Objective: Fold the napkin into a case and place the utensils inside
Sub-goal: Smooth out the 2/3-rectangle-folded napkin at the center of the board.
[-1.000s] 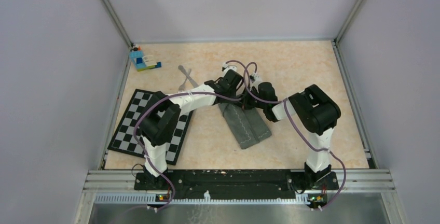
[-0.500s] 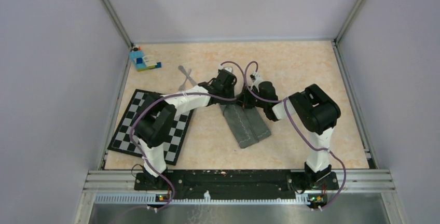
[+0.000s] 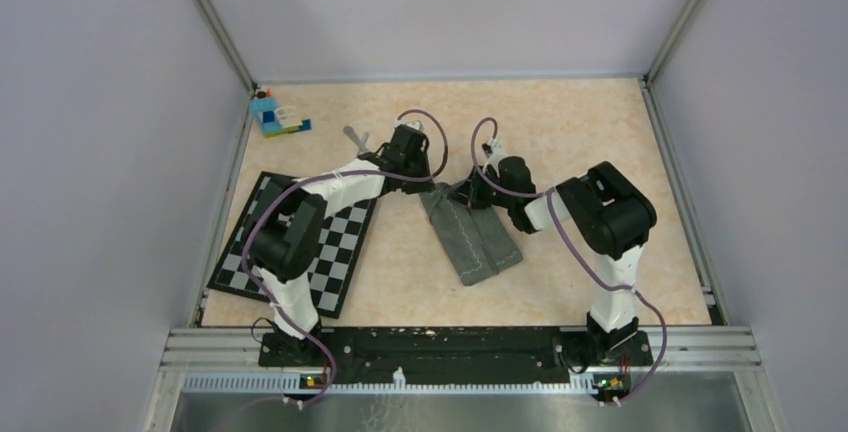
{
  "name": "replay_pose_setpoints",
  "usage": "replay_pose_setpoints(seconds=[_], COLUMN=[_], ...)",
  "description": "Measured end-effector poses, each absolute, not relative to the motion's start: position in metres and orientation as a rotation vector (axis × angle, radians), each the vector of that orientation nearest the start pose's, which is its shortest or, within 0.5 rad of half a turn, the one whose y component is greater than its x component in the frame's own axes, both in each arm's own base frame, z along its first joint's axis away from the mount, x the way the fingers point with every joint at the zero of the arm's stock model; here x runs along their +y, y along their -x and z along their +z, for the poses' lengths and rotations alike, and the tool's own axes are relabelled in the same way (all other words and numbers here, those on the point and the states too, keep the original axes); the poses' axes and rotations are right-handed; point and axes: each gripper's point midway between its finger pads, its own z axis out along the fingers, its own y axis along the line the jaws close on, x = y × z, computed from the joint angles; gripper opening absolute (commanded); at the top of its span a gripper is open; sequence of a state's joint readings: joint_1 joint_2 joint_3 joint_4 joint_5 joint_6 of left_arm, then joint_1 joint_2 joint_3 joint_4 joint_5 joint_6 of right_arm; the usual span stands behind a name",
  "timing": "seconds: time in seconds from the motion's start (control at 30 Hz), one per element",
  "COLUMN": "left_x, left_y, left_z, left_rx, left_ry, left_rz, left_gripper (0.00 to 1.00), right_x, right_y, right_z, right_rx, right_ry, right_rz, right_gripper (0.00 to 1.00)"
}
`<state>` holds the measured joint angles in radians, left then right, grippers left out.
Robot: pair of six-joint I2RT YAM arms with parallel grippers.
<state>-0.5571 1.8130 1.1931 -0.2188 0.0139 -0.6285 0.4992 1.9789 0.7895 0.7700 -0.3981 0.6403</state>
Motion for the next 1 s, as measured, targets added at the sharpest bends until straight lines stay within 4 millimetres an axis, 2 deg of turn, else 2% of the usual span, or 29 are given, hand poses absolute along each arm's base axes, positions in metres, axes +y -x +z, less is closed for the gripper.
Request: replay_pose_setpoints(seconds=[0.2, 0.33, 0.43, 0.53, 0.8, 1.0], left_x=[-0.282, -0.289, -0.289, -0.284, -0.277, -0.268], left_y=[-0.374, -0.377, -0.376, -0.371, -0.363, -0.359], left_z=[0.037, 0.040, 0.042, 0.049, 0.088, 0.102], left_rx=[2.531, 2.506, 2.495, 2.480, 2.398, 2.368], left_ry=[0.053, 0.053, 0.055, 0.064, 0.065, 0.080], left_rz=[-0.600, -0.621, -0.616, -0.613, -0.646, -0.628], left_gripper=[0.16, 0.19, 0.27, 0.33, 0.35, 0.34], right_x=[0.302, 0.301, 0.302, 0.305, 0.312, 0.320], right_y=[-0.364, -0.366, -0.367, -0.369, -0.370, -0.361], right_z=[0.028, 0.028, 0.028, 0.030, 0.038, 0.042], right_rx=[2.136, 2.141, 2.156, 2.175, 2.185, 2.185], right_ry=[0.121, 0.113, 0.113, 0.123, 0.165, 0.219], right_rz=[1.104, 1.103, 1.104, 1.108, 1.141, 1.200], right_gripper=[0.00, 0.00, 0.00, 0.02, 0.00, 0.00])
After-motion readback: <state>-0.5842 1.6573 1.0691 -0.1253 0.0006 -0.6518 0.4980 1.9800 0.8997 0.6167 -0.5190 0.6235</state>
